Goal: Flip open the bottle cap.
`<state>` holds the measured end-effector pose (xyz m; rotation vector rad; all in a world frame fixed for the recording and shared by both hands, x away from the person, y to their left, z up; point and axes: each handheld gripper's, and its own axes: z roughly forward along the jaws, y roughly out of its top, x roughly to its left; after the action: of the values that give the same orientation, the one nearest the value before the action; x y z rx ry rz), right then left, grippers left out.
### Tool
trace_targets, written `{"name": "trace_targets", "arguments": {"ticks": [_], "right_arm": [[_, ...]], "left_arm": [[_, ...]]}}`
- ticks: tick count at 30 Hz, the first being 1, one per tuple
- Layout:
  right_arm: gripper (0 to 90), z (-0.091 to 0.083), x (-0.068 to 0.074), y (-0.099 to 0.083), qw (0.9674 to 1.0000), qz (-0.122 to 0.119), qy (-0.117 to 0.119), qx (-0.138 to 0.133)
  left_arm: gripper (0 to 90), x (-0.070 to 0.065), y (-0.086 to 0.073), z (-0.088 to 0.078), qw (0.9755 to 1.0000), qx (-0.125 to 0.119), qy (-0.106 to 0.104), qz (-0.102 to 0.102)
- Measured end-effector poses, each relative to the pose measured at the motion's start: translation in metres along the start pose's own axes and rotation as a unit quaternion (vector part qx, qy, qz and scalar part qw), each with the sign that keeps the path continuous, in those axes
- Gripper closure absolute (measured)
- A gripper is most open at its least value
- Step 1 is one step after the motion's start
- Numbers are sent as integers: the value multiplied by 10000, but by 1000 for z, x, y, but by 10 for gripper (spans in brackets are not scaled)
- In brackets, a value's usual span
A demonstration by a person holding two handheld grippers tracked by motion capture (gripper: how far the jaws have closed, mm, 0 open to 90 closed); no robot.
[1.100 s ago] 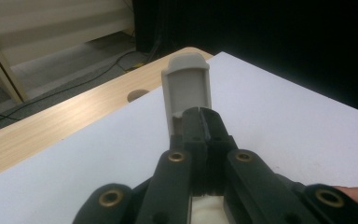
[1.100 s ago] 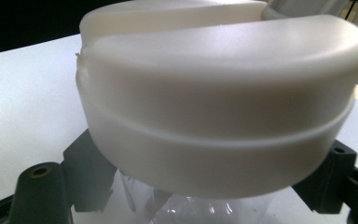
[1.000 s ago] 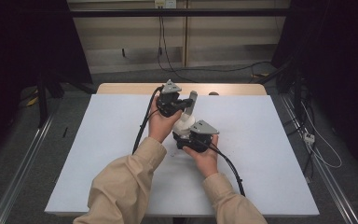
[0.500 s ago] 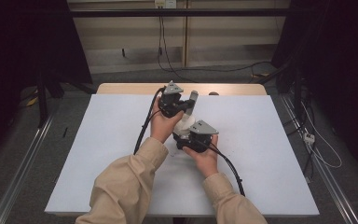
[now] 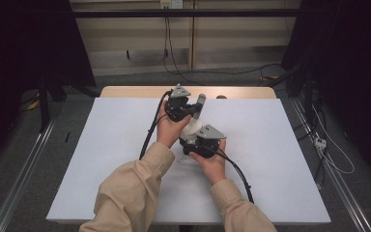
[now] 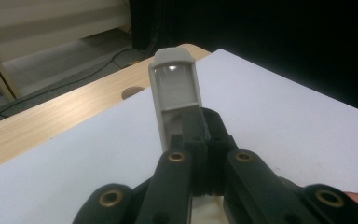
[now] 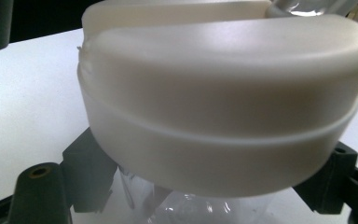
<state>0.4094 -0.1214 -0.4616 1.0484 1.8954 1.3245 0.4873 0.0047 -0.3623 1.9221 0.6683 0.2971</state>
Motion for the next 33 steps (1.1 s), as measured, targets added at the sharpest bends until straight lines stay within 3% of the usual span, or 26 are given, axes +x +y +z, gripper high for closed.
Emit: {"name": "trace_targets", "arguments": {"ticks": [33], "right_arm": [[191, 0, 0, 0, 10000, -14, -1, 18]], "left_arm": [[900, 3, -5, 10, 9998, 204, -10, -56]]}}
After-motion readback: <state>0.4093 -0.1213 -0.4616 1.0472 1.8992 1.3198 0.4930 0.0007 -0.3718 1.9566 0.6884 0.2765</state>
